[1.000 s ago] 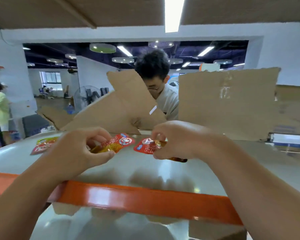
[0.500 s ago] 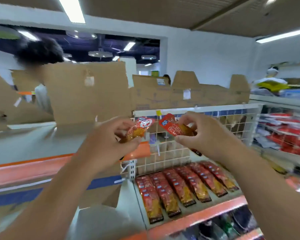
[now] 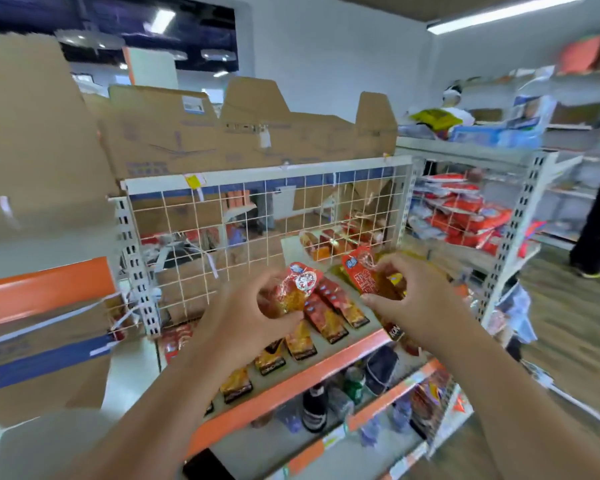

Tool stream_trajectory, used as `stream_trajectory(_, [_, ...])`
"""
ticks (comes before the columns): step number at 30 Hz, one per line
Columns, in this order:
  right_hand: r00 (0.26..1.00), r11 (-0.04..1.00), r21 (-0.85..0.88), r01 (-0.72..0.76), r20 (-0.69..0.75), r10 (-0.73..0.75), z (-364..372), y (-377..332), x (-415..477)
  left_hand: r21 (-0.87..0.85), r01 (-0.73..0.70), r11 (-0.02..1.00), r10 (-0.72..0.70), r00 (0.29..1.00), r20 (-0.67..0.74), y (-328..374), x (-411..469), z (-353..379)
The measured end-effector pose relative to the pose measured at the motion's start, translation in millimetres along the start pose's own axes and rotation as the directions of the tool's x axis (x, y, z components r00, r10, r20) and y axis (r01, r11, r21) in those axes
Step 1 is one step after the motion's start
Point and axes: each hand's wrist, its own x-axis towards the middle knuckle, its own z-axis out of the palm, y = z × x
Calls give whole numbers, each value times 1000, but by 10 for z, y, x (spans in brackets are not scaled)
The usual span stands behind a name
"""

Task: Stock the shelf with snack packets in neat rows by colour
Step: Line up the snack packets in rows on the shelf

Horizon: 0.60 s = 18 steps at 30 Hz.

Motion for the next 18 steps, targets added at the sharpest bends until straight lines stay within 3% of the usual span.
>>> stream_trajectory(12, [977,996,-7,-91,193,91,1191,615,651,80,181,980,-187,979,85,-931,463,633])
stream_trajectory(18, [962,997,-1,-71,264,69,1699,782,973,118,262,958,-272,959,76,-1316,568,812])
